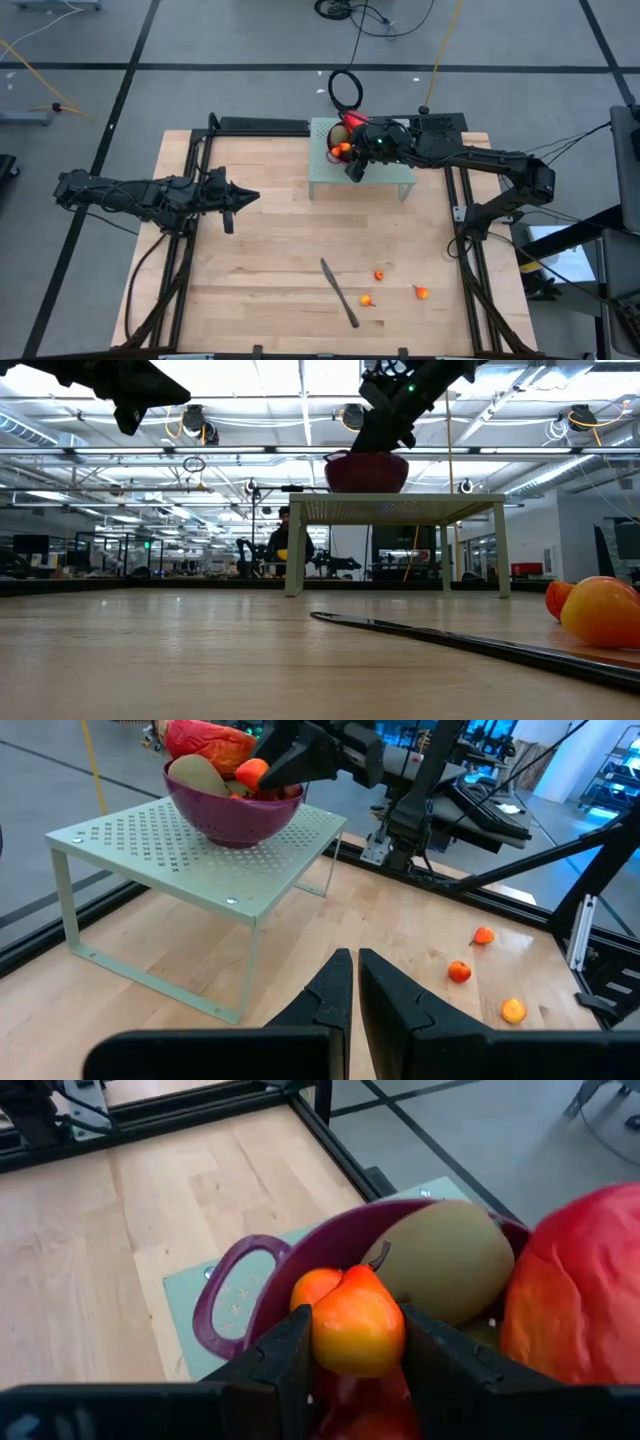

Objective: Pick & Place Fruit
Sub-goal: Put the orange pear into the violet strainer bowl on the shelf

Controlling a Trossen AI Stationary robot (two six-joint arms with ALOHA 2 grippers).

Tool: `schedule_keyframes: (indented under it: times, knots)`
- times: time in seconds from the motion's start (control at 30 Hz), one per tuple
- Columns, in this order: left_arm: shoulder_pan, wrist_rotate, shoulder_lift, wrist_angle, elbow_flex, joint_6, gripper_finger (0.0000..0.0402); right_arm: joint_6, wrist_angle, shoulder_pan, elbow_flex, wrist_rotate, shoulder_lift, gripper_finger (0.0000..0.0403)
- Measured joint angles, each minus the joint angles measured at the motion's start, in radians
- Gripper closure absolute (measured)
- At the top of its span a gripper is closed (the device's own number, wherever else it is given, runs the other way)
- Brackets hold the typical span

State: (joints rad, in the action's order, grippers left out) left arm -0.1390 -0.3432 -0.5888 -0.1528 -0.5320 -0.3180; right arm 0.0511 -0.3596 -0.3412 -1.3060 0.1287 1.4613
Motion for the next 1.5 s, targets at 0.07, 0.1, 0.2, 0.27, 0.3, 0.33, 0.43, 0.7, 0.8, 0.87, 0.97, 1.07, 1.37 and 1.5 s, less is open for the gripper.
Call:
schedule_keyframes:
  times: [0.07, 0.1, 0.2, 0.27, 0.3, 0.33, 0.43, 0.7, 0.8, 0.87, 0.97, 1.07, 1.37, 1.5]
  knots:
    - [0.0, 0.0, 0.0, 0.0, 0.0, -0.004, 0.038, -0.013, 0.001, 0.0, 0.0, 0.0, 0.002, 0.0271]
    - [0.0, 0.0, 0.0, 0.0, 0.0, -0.005, 0.038, -0.014, 0.003, 0.0, 0.0, 0.0, 0.002, 0.0271]
    - [0.0, 0.0, 0.0, 0.0, 0.0, -0.005, 0.038, -0.017, 0.019, 0.0, 0.0, 0.0, 0.002, 0.0271]
    - [0.0, -0.001, 0.0, 0.0, 0.0, -0.002, 0.038, -0.022, 0.018, 0.0, 0.0, 0.0, 0.002, 0.0271]
    - [0.0, -0.002, 0.0, 0.0, 0.0, -0.002, 0.038, -0.023, 0.018, 0.0, 0.0, 0.0, 0.002, 0.027]
    - [0.0, -0.003, 0.0, 0.0, 0.0, -0.002, 0.038, -0.028, 0.018, 0.0, 0.0, 0.0, 0.002, 0.0269]
    - [0.0, -0.008, 0.0, 0.0, 0.0, 0.001, 0.038, -0.049, 0.018, 0.0, 0.0, 0.0, 0.002, 0.0263]
    - [0.0, -0.008, 0.0, 0.0, 0.0, 0.001, 0.038, -0.077, 0.017, -0.006, 0.0, 0.0, 0.001, 0.024]
    - [0.0, -0.008, 0.0, 0.0, 0.0, 0.001, 0.038, -0.094, 0.017, -0.005, 0.0, 0.0, 0.001, 0.0228]
    - [0.0, -0.008, 0.0, 0.0, 0.0, 0.001, 0.038, -0.092, 0.018, -0.005, 0.0, 0.001, 0.002, 0.022]
    - [0.0, -0.008, 0.0, 0.0, 0.0, 0.001, 0.038, -0.093, 0.018, -0.005, 0.0, 0.009, 0.001, 0.0208]
    - [0.0, -0.008, 0.0, 0.0, 0.0, 0.001, 0.038, -0.094, 0.025, -0.005, 0.0, 0.033, 0.001, 0.02]
    - [0.0, -0.008, 0.0, 0.0, 0.0, 0.0, 0.038, -0.129, 0.101, -0.004, 0.0, 0.031, -0.033, 0.0202]
    - [0.0, -0.008, 0.0, 0.0, 0.0, 0.0, 0.038, -0.126, 0.124, -0.004, 0.0, 0.032, -0.069, 0.0204]
